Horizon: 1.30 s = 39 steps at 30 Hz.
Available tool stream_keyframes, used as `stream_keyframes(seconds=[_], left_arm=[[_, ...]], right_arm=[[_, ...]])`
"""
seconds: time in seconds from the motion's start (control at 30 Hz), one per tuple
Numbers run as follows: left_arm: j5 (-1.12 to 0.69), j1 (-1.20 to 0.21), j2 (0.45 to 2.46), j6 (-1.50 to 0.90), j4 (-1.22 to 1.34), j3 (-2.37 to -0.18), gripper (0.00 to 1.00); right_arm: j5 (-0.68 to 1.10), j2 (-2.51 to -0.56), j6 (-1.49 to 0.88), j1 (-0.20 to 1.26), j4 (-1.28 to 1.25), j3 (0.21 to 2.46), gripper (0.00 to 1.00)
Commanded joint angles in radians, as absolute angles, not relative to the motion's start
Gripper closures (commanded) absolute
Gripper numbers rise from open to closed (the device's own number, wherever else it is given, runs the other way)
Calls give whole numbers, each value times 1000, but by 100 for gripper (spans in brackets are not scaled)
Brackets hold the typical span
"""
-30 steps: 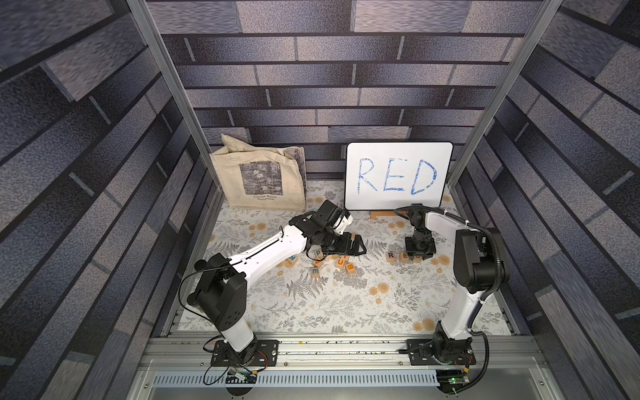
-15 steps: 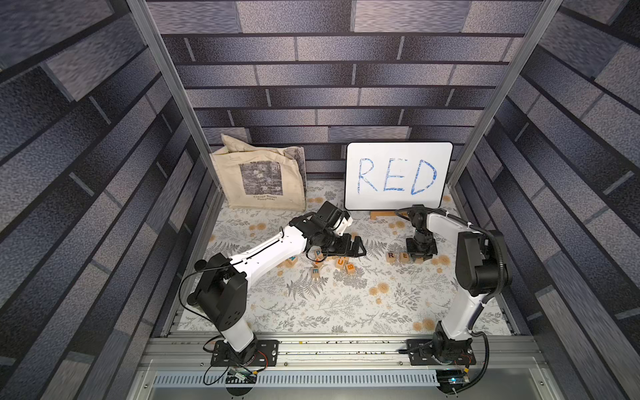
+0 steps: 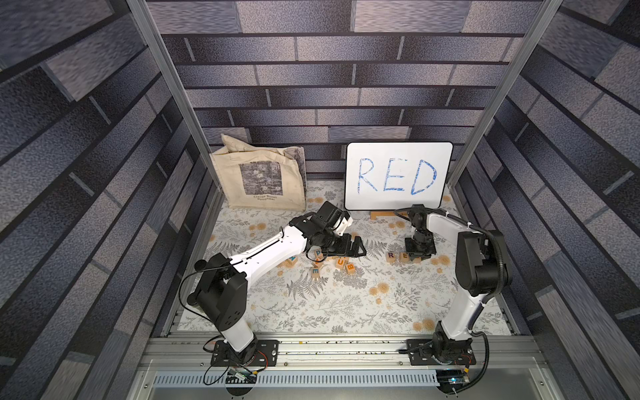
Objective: Assemble the uppercase word "red" with letter blocks
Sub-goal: Place the letter block at the center of the board, then reset both arms
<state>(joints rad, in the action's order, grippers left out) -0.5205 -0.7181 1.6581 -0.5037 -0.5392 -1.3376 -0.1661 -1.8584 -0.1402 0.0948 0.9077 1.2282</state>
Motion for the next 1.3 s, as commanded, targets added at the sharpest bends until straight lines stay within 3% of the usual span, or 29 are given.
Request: stream_keyframes(seconds=[0.0, 0.1, 0.63, 0.77, 0.93, 1.27], left_arm=[[-535, -709, 1661, -483, -554, -1355, 0], [-537, -709, 1662, -483, -554, -1356, 0], [-535, -691, 1662, -468, -568, -1382, 0], [-525, -655, 1652, -461, -574, -1396, 0], [-493, -587, 1617, -451, -572, -1385, 0], [-205, -435, 1465, -421, -532, -1242, 0]], right_arm=[[-165, -1862, -135, 90, 911, 1226, 67], [-187, -1846, -135, 90, 915, 1225, 58], [-174, -1758, -147, 89, 1014, 1335, 50], [-136, -1715, -162, 91, 1044, 1354, 36], [-63, -1644, -166, 91, 1054, 1344, 1], [66, -1505, -168, 91, 934, 1278, 0]])
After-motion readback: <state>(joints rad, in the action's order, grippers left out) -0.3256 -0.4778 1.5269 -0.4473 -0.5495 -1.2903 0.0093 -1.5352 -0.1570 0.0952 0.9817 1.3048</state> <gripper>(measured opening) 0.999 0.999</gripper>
